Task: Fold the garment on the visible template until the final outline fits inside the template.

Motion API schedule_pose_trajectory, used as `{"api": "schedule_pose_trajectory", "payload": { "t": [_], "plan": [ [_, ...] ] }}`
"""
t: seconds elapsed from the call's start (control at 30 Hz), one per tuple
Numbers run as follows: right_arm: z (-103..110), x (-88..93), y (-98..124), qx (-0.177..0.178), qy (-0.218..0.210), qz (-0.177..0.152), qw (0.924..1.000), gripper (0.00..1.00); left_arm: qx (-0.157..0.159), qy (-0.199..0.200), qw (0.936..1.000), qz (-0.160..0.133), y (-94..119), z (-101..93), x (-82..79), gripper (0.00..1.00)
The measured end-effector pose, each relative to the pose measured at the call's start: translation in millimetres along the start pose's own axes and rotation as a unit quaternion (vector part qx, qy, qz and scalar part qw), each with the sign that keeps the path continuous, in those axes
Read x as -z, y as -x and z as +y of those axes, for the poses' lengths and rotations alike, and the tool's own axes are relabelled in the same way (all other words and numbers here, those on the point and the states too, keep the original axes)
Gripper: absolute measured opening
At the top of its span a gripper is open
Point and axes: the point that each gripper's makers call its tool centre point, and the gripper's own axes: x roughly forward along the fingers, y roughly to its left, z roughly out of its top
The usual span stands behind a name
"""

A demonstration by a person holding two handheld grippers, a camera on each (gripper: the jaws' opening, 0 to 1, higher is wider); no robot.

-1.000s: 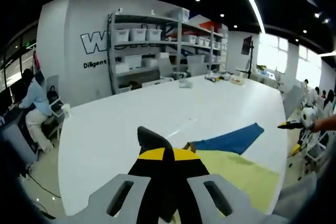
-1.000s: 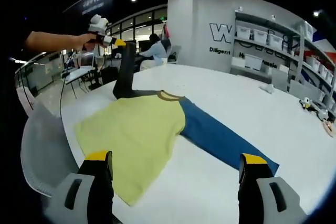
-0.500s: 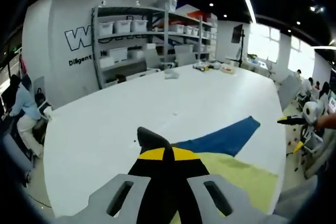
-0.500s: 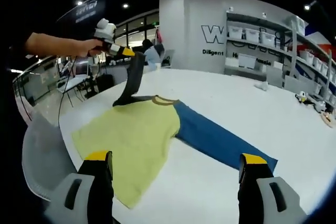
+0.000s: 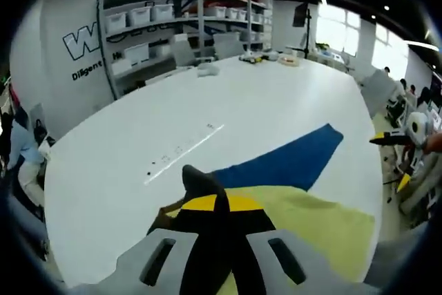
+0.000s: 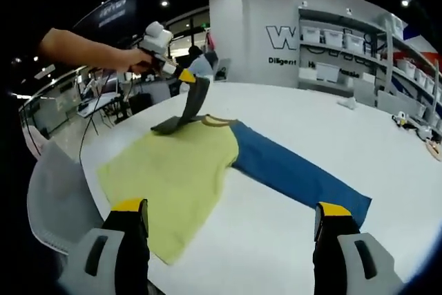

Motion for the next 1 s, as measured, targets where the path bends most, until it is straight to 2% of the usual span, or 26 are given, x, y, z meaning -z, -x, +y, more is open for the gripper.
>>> {"api": "schedule_pose_trajectory", "payload": {
  "t": [0.17, 0.23, 0.27, 0.3, 0.37, 0.43, 0.53, 0.67, 0.8, 1.0],
  "plan": [
    [-1.7, 3.4, 0.7, -0.003, -0.004, 0.001, 1.0, 0.99, 0.002, 0.0, 1.0, 0.009, -17.6, -14.6, 4.9, 0.01],
    [-2.6, 3.9, 3.1, -0.004, -0.007, 0.0, 1.0, 0.99, 0.021, -0.022, 0.9995, -0.002, -21.4, -22.8, 1.0, 0.03],
    [-3.9, 4.1, 4.9, -0.004, -0.009, -0.002, 1.0, 0.99, 0.019, -0.041, 0.9988, -0.018, -22.5, -25.0, -4.7, 0.08],
    [-5.8, 4.9, 6.8, -0.003, -0.009, -0.003, 0.9999, 0.99, 0.009, -0.058, 0.9981, -0.021, -22.4, -23.8, -6.1, 0.13],
    [-9.4, 7.9, 9.2, 0.0, -0.011, -0.002, 0.9999, 0.98, 0.009, -0.054, 0.9984, -0.016, -22.7, -26.4, -4.1, 0.31],
    [-13.0, 13.5, 10.3, 0.002, -0.008, 0.007, 0.9999, 0.98, 0.01, -0.066, 0.9976, -0.017, -21.1, -26.0, -2.4, 0.37],
    [-14.7, 17.4, 11.6, 0.002, -0.008, 0.012, 0.9999, 0.98, 0.009, -0.072, 0.9974, -0.006, -18.1, -19.9, 4.0, 0.3],
    [-15.2, 17.0, 12.5, 0.002, -0.008, 0.013, 0.9999, 0.98, 0.003, -0.06, 0.9981, 0.009, -15.4, -10.1, 15.4, 0.29],
    [-14.2, 16.0, 12.4, 0.001, -0.01, 0.011, 0.9999, 0.98, 0.007, -0.051, 0.9984, 0.026, -22.0, -12.6, 34.1, 0.27],
    [-10.7, 23.0, 13.2, -0.007, -0.01, 0.019, 0.9997, 0.98, 0.015, -0.057, 0.9969, 0.051, -36.7, -30.5, 61.1, 0.27]
  ]
}}
